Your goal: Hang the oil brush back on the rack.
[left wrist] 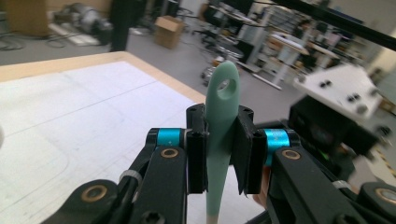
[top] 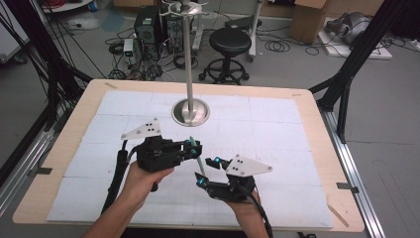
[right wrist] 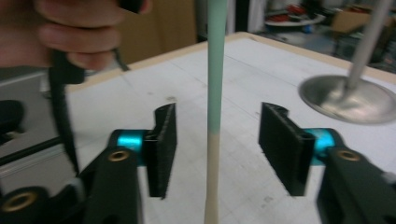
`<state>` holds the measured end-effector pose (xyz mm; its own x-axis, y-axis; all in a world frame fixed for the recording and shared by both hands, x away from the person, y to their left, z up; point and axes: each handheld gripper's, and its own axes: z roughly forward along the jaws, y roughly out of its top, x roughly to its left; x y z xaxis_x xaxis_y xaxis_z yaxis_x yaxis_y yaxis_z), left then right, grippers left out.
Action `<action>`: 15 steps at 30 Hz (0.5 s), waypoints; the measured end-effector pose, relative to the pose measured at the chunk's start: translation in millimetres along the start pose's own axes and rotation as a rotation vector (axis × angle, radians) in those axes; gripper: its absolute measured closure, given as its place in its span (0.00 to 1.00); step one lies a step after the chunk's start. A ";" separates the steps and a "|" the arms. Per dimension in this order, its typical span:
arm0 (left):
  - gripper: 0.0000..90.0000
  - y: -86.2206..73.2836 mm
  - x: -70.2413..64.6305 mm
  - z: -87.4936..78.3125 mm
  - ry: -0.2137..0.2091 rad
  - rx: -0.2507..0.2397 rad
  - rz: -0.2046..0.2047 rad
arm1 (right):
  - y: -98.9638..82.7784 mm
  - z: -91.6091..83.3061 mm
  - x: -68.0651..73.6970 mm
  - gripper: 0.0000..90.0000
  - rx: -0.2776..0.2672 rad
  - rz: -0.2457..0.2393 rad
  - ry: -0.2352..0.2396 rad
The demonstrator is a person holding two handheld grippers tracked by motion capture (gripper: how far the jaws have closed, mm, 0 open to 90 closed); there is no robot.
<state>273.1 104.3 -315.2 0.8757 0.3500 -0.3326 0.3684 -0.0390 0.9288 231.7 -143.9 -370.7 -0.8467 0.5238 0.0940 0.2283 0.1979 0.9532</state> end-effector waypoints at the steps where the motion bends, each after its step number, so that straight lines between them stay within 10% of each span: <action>1: 0.85 0.4 0.6 -1.5 -0.025 0.003 0.011 | 0.5 -3.4 -1.4 0.46 -0.009 -0.001 0.037; 8: 0.85 4.4 -1.1 -13.0 -0.197 0.004 0.107 | -4.1 -21.3 -19.5 0.43 -0.059 0.040 0.280; 15: 0.85 5.8 -4.9 -19.2 -0.327 0.017 0.167 | -5.1 -13.5 -23.1 0.48 -0.041 0.040 0.410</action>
<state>264.9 120.3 -305.1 0.9767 0.0203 -0.2137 0.2147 -0.0872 0.9728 243.6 -168.2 -373.9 -0.9607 0.1556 0.2297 0.2525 0.1471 0.9563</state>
